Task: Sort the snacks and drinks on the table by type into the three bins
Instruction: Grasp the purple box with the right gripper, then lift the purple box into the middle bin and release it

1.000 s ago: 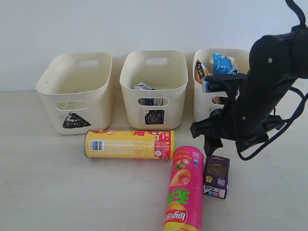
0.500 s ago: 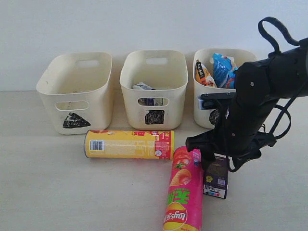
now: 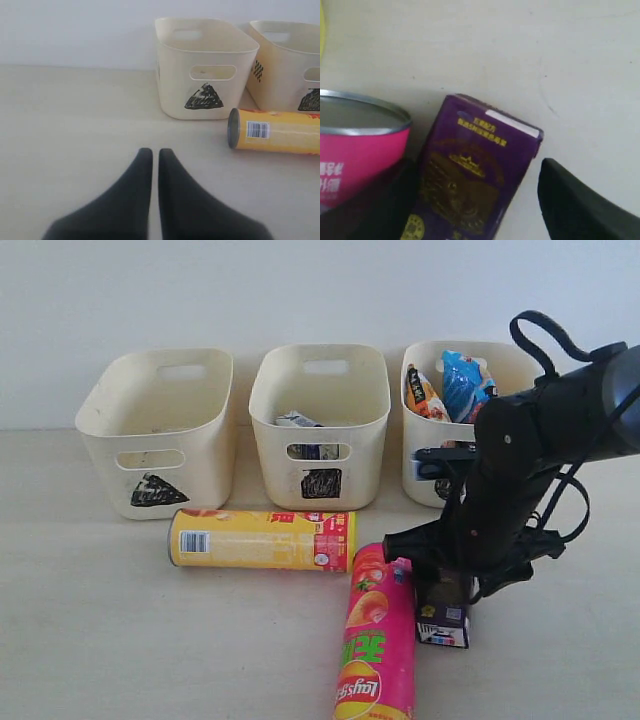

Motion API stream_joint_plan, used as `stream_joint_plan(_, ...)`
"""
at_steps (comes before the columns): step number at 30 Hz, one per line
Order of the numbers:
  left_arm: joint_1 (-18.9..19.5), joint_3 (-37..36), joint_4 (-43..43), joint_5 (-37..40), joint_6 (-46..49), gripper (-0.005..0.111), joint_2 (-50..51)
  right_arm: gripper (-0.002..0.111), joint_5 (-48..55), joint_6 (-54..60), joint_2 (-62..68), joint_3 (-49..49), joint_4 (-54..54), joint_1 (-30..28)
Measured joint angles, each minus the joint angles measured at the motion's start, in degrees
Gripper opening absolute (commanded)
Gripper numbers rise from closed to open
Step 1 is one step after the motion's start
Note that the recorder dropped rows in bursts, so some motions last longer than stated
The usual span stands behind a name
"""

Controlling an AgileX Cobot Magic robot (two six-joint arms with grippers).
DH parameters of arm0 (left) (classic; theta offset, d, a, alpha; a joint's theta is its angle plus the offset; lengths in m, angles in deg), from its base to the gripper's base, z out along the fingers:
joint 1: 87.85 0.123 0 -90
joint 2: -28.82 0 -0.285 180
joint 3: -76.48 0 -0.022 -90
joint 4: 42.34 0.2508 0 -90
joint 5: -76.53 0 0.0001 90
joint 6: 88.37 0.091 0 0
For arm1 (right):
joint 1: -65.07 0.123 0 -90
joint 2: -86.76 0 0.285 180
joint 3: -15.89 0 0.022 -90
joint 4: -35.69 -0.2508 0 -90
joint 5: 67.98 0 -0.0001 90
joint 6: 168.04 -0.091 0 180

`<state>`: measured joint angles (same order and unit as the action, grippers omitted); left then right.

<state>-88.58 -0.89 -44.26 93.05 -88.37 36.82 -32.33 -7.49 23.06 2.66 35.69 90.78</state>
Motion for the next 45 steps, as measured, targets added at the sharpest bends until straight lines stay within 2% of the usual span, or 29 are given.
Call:
stream_joint_plan(8,0.00,0.00,0.00,0.00,0.00,0.004,0.00,0.059,-1.48,-1.68,3.75,0.11,0.00,0.24)
stream_joint_plan(10,0.00,0.00,0.00,0.00,0.00,0.004,0.00,0.045,-1.48,-1.68,3.75,0.11,0.97,0.24)
stream_joint_plan(13,0.00,0.00,0.00,0.00,0.00,0.004,0.00,0.002,-0.95,-1.17,3.83,0.11,1.37,0.24)
stream_joint_plan(23,0.00,0.00,0.00,0.00,0.00,0.004,0.00,0.000,4.53,7.93,1.88,0.45,1.49,-0.13)
stream_joint_plan(28,0.00,0.00,0.00,0.00,0.00,0.004,0.00,0.000,10.33,13.40,-4.25,5.38,2.88,-0.84)
stream_joint_plan(33,0.00,0.00,0.00,0.00,0.00,0.004,0.00,0.000,10.77,18.98,-7.83,13.38,1.74,-0.97)
stream_joint_plan(37,0.00,0.00,0.00,0.00,0.00,0.004,0.00,0.000,4.72,25.09,-7.85,18.91,-4.34,-0.97)
stream_joint_plan(45,0.00,0.00,0.00,0.00,0.00,0.004,0.00,0.000,-18.19,32.54,-1.58,24.45,-9.95,-0.97)
